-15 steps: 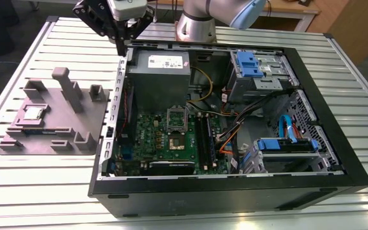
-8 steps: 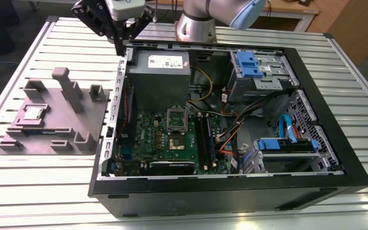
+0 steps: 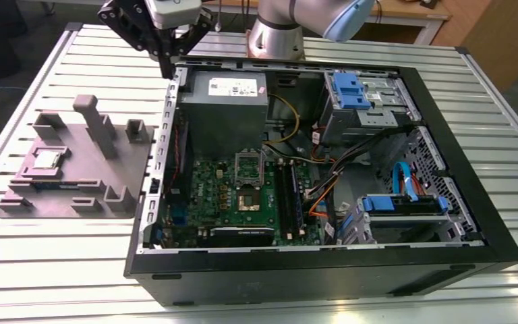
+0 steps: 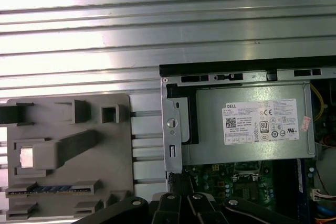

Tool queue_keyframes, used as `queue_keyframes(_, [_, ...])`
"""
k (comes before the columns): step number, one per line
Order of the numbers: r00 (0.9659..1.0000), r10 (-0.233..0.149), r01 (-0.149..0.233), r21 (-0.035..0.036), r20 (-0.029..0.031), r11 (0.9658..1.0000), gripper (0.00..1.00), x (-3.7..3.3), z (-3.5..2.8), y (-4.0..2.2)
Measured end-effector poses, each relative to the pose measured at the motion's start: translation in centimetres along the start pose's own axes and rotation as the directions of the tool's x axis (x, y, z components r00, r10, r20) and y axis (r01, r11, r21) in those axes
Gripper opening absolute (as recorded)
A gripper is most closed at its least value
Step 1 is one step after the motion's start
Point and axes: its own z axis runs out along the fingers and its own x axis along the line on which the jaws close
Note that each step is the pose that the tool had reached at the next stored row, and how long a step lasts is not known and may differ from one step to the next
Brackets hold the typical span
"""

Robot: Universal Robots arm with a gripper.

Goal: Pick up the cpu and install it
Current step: 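Reach for the cpu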

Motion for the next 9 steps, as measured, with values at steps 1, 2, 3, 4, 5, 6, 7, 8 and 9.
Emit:
queue_keyframes(1, [1.0, 0.0, 0.0, 0.0, 0.0, 1.0, 0.1, 0.04, 0.0, 0.0])
queue_keyframes(2, [1.0, 0.0, 0.0, -0.0001, 0.0, 1.0, 0.1, 0.08, 0.0, -0.01])
queue_keyframes(3, [1.0, 0.0, 0.0, -0.0001, 0.0001, 1.0, 0.1, 0.13, 0.0, -0.01])
queue_keyframes(4, [1.0, 0.0, 0.0, 0.0, 0.0, 1.0, 0.1, 0.18, 0.0, -0.01])
queue_keyframes(5, [1.0, 0.0, 0.0, 0.0, 0.0, 1.0, 0.1, 0.22, 0.0, -0.02])
queue_keyframes(6, [1.0, 0.0, 0.0, 0.0, 0.0, 1.0, 0.1, 0.27, 0.0, -0.02])
queue_keyframes(7, [1.0, 0.0, 0.0, 0.0, 0.0, 1.0, 0.1, 0.32, 0.0, -0.02])
queue_keyframes(8, [1.0, 0.0, 0.0, 0.0, 0.0001, 1.0, 0.1, 0.37, 0.0, -0.03])
queue_keyframes(9, [1.0, 0.0, 0.0, -0.0001, 0.0001, 1.0, 0.1, 0.42, 0.0, -0.03])
